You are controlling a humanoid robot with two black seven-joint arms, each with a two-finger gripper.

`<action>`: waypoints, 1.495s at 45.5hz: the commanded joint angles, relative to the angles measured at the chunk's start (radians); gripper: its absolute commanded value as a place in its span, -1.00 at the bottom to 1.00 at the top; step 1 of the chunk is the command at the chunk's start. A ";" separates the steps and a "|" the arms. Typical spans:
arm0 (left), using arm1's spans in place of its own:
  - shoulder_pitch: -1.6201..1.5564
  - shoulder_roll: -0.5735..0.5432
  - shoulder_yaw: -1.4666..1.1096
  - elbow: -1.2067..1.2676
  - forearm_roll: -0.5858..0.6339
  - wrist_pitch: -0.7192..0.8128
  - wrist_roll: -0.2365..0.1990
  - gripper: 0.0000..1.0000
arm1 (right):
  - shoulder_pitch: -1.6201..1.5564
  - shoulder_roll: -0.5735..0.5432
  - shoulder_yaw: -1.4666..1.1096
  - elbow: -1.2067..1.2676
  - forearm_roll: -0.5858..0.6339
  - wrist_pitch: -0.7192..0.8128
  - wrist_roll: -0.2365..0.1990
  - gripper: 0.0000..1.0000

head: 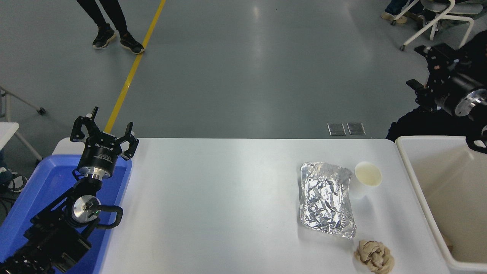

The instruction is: Pick up paper cup place in dustbin

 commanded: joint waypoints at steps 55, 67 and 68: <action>0.000 0.000 0.000 0.001 0.000 0.001 0.000 0.96 | 1.044 0.486 -1.037 0.537 -0.011 0.595 0.000 1.00; 0.000 0.000 0.000 0.001 0.000 0.001 0.000 0.96 | 1.050 0.489 -1.026 0.604 -0.016 0.595 0.000 1.00; 0.000 0.000 0.000 -0.001 0.000 0.001 0.000 0.96 | 1.047 0.489 -1.026 0.603 -0.017 0.595 0.000 1.00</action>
